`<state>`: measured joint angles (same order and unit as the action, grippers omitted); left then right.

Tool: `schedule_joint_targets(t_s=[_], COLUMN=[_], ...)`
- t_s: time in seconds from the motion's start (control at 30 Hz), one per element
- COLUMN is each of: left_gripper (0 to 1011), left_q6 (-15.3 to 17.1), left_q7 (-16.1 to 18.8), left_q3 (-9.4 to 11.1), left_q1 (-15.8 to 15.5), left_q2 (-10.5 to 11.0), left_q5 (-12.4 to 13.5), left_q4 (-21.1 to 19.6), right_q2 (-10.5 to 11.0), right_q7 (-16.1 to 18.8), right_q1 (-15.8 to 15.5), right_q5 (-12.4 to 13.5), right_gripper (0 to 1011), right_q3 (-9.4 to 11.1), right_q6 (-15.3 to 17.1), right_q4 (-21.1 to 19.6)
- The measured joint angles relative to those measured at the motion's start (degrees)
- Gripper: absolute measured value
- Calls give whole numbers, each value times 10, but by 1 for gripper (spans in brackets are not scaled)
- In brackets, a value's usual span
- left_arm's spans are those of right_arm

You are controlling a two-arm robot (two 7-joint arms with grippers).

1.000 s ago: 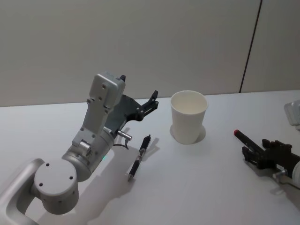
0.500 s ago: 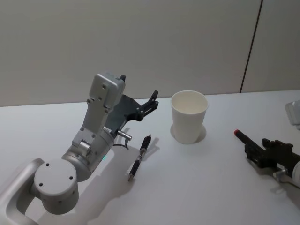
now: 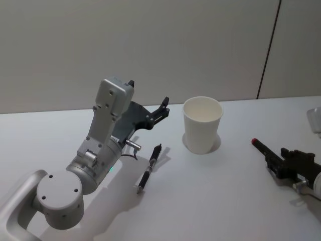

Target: Place the pen into the pen holder.

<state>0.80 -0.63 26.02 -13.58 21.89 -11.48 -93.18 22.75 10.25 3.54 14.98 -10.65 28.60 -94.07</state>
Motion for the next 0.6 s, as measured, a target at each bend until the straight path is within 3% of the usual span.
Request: schedule_joint_targets(t_s=[0.33,0.6], left_gripper=[1001,1001], left_q6=[0,0], left_q7=[0,0], left_q3=[0,0], left_q1=[0,0], left_q2=[0,0], left_q5=[0,0], left_q4=[0,0], right_q2=[0,-1], right_q7=[-2,-2], right_q1=[0,1], right_q5=[0,0], right_gripper=[214,173], right_q3=[1,1], right_q6=[-1,-2], right_q4=[1,1])
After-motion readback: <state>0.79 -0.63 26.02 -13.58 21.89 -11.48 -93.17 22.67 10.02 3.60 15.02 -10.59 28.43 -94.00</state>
